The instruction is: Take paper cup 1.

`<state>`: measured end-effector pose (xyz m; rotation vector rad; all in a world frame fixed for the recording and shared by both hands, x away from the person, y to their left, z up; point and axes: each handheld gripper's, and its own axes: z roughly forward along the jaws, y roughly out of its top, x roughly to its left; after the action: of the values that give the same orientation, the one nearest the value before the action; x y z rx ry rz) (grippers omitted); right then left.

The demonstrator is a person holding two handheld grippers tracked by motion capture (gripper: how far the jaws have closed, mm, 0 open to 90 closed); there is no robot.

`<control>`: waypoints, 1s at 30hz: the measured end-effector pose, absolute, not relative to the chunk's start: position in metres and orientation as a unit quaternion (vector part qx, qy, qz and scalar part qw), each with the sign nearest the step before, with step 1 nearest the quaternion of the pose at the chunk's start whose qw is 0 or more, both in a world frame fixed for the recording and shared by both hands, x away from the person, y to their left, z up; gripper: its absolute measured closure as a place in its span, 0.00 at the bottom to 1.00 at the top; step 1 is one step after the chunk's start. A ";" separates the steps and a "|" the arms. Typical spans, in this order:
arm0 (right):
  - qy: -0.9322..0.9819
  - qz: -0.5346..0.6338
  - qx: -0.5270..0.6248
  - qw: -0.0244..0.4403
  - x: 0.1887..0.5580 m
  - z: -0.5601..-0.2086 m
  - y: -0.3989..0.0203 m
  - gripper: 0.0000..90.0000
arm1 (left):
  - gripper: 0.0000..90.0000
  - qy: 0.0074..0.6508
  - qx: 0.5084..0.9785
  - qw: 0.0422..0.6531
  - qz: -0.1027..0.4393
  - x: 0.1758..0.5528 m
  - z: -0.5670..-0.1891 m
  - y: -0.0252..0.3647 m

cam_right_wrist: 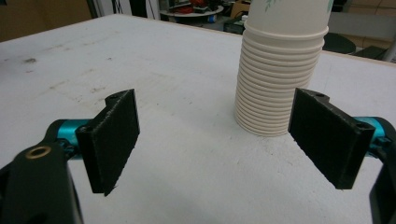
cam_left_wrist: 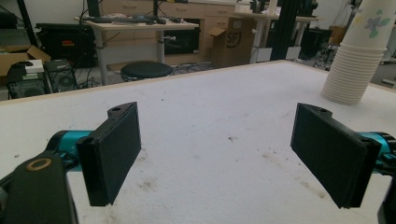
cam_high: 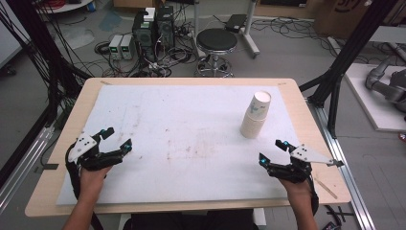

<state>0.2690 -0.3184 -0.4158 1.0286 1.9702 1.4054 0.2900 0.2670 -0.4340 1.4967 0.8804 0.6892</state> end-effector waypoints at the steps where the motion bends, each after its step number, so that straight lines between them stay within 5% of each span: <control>1: 0.725 0.517 0.379 0.253 0.269 -0.416 -0.318 0.19 | 0.18 0.379 0.644 0.595 0.297 0.290 -0.434 0.267; 30: 0.711 0.526 0.387 0.259 0.269 -0.411 -0.320 0.19 | 0.18 0.374 0.651 0.596 0.284 0.285 -0.438 0.264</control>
<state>0.2689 -0.3200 -0.4114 1.0484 1.9276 1.4263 0.2850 0.2642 -0.4378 1.5110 0.8686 0.6594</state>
